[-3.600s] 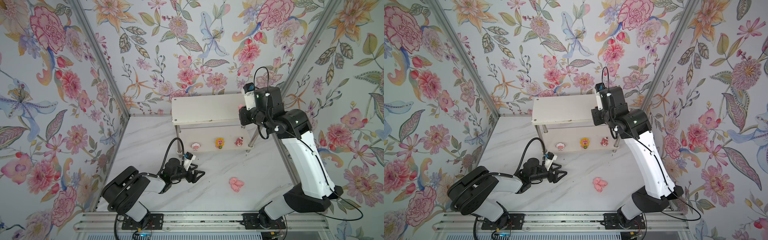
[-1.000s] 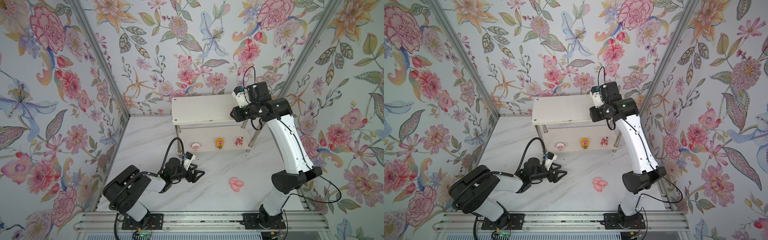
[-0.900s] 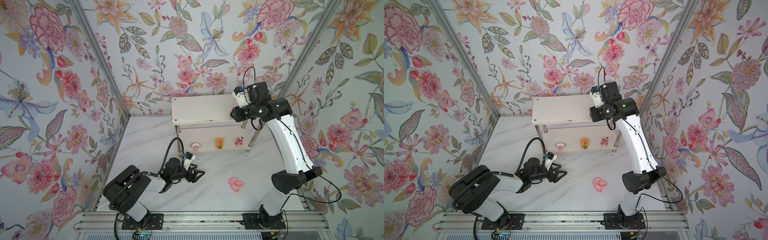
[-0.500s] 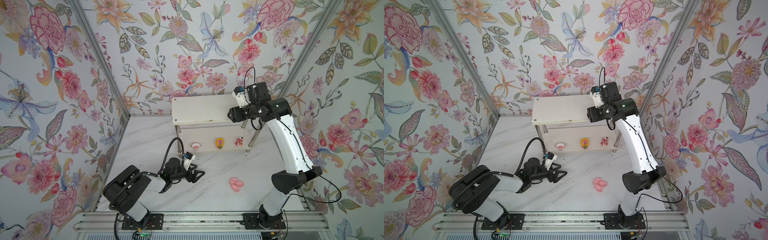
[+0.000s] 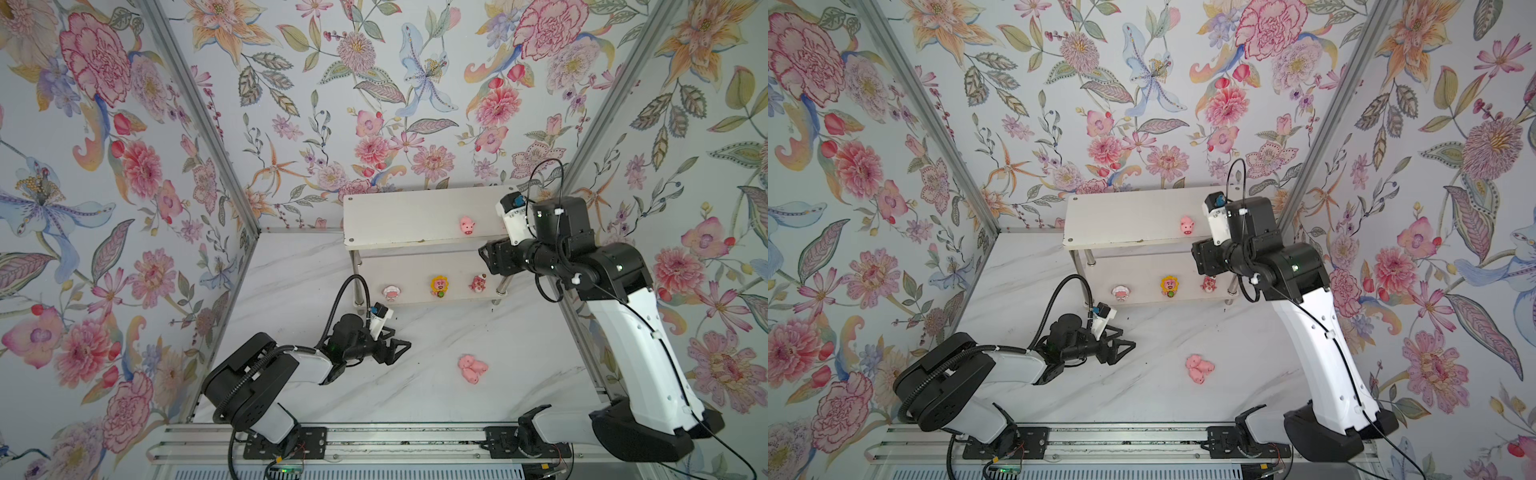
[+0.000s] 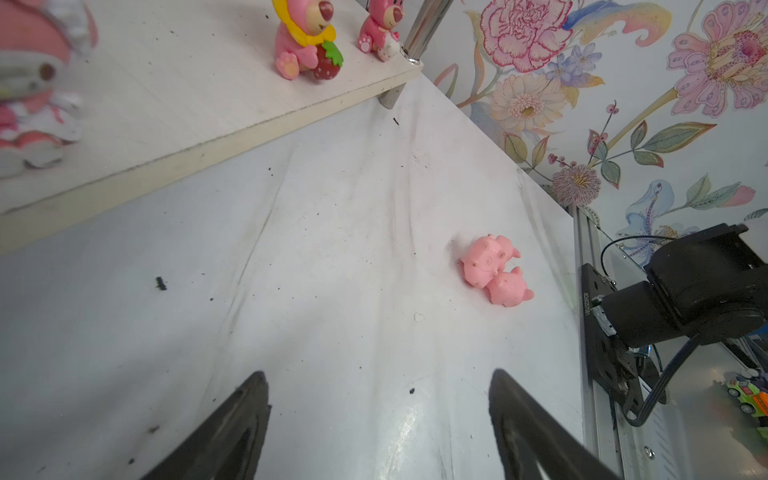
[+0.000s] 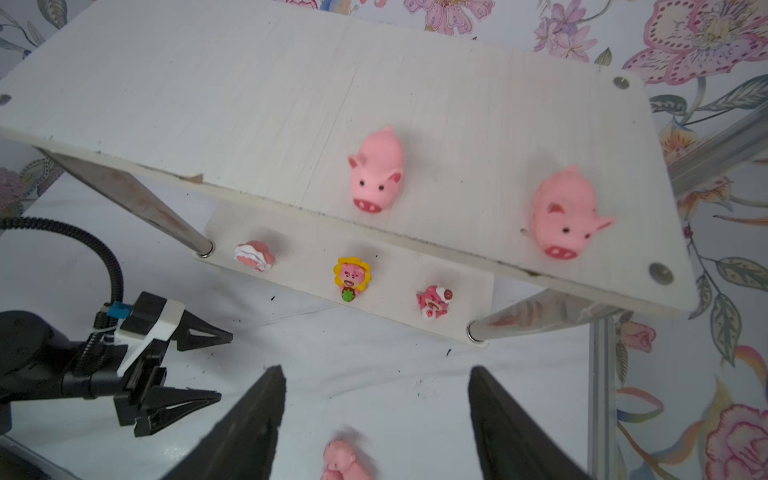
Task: Place and organize the plastic toys onto the shelf
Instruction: 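Set the pig on the top tier beside the first pig and release, then lower the open right gripper to the remaining pigs on the table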
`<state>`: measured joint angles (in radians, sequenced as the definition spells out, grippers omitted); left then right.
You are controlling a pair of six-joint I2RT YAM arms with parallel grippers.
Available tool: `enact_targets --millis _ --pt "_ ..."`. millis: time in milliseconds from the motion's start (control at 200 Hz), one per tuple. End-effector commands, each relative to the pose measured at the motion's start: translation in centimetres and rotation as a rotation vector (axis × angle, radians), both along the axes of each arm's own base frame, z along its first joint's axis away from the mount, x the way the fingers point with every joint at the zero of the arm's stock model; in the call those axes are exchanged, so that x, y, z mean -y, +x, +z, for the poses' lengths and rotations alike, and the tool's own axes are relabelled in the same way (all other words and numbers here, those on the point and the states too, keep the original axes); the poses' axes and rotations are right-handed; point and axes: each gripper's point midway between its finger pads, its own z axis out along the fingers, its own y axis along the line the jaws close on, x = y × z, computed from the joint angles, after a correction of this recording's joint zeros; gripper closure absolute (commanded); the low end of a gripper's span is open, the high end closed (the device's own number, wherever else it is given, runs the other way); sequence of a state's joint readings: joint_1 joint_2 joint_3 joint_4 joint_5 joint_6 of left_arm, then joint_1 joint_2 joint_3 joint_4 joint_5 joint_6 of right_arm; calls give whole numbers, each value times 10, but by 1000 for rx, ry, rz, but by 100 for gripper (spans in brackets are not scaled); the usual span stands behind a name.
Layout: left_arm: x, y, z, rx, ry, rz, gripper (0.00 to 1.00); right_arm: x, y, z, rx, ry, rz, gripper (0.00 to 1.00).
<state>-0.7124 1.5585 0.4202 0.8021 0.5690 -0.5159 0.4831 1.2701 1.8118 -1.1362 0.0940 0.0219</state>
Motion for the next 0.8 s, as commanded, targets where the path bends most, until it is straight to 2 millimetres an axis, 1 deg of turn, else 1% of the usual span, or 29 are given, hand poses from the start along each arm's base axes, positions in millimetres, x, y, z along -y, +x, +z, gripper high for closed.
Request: enact_targets --millis 0,20,30,65,150,190,245,305,345,400,445,485,525,591,651,796 --pt "14 -3 7 46 24 -26 16 9 -24 -50 -88 -26 -58 34" --pt "16 -4 7 48 22 -29 16 9 -31 -62 -112 -28 -59 35" --pt "17 -5 -1 31 39 -31 16 10 -34 -65 -116 -23 -60 36" --pt "19 -7 -6 24 50 -31 16 11 -46 -89 -160 -26 -61 40" --pt "27 -10 -11 24 69 -41 16 12 -69 -146 -280 -8 -73 54" --pt "33 -11 -12 20 73 -52 16 11 -78 -173 -339 3 -77 63" --pt "39 -13 -15 12 77 -65 16 4 -88 -204 -408 37 -64 72" --pt "45 -14 -15 5 66 -75 16 -1 -97 -235 -475 65 -67 75" --pt "48 -15 -14 -2 54 -76 17 -3 -100 -250 -504 72 -72 75" --pt "50 -15 -14 -8 39 -75 17 -6 -101 -265 -517 90 -81 74" --pt "52 -16 -13 -7 30 -73 17 -7 -98 -274 -515 100 -88 72" --pt "53 -16 -13 -10 28 -71 17 -8 -95 -279 -511 99 -96 64" --pt "54 -16 -14 -13 30 -69 16 -8 -90 -283 -504 101 -108 52" --pt "55 -16 -15 -16 34 -69 16 -13 -83 -291 -505 128 -115 43" --pt "54 -17 -17 -19 41 -68 17 -20 -78 -300 -517 163 -109 40" --pt "52 -16 -19 -17 54 -64 17 -27 -70 -322 -542 200 -121 39"
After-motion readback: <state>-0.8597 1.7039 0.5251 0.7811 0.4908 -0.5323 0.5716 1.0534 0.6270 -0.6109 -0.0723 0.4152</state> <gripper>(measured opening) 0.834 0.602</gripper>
